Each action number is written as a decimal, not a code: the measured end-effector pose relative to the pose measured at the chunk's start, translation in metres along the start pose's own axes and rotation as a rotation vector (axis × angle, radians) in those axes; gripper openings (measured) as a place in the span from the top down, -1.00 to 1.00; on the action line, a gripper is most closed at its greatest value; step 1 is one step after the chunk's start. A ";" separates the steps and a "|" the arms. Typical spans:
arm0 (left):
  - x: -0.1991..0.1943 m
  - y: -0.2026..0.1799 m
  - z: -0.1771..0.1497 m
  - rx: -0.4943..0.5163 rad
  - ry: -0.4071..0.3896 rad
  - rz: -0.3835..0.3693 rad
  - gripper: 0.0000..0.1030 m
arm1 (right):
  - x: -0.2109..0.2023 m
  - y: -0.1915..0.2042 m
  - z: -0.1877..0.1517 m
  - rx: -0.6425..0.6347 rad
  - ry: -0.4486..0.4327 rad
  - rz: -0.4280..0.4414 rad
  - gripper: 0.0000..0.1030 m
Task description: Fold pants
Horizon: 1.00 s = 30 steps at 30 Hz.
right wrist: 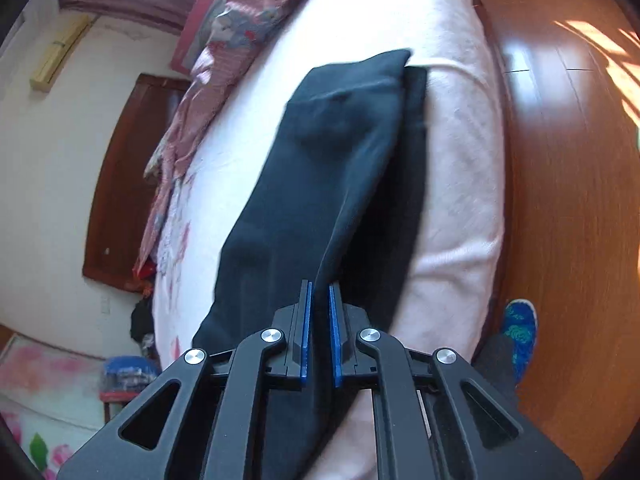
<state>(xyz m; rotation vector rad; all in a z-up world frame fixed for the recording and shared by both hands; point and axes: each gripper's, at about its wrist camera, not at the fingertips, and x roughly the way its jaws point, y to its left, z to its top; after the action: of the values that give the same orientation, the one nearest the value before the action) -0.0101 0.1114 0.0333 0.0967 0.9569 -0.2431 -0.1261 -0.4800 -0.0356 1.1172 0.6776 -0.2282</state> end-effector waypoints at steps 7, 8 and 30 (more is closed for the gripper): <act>-0.005 0.084 0.012 -0.096 -0.047 -0.115 -0.89 | 0.104 0.230 -0.119 -0.692 0.516 0.294 0.04; 0.004 0.097 0.017 -0.105 -0.048 -0.136 -0.89 | 0.123 0.259 -0.140 -0.813 0.558 0.282 -0.06; 0.095 0.118 0.019 -0.329 0.099 -0.295 -0.13 | 0.257 0.351 -0.228 -1.449 0.698 0.012 0.85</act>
<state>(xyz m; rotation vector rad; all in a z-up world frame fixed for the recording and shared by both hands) 0.0866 0.2061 -0.0369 -0.3393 1.0971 -0.3514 0.1594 -0.0835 0.0126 -0.2517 1.1434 0.6402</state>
